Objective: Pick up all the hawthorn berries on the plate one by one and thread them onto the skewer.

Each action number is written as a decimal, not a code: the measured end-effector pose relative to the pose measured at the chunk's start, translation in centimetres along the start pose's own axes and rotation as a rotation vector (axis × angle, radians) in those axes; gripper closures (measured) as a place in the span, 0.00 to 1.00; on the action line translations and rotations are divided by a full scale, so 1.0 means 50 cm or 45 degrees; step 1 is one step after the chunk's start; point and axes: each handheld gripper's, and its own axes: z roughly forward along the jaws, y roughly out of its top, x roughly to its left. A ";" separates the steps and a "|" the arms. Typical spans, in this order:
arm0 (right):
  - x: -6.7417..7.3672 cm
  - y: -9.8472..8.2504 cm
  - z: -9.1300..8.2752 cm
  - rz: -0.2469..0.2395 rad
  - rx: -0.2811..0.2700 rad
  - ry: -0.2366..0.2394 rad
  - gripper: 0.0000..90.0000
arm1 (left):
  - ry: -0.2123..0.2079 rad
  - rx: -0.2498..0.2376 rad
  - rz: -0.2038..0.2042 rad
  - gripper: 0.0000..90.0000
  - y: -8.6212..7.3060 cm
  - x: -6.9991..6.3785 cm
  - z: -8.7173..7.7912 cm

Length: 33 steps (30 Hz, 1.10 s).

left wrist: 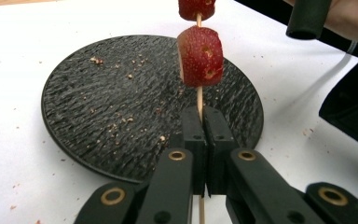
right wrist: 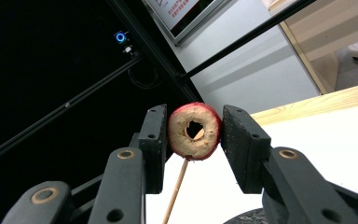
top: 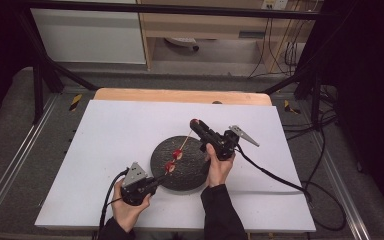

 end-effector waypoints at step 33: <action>0.001 -0.010 0.006 0.086 -0.072 -0.015 0.69 | 0.076 -0.038 -0.062 0.99 0.004 -0.023 0.027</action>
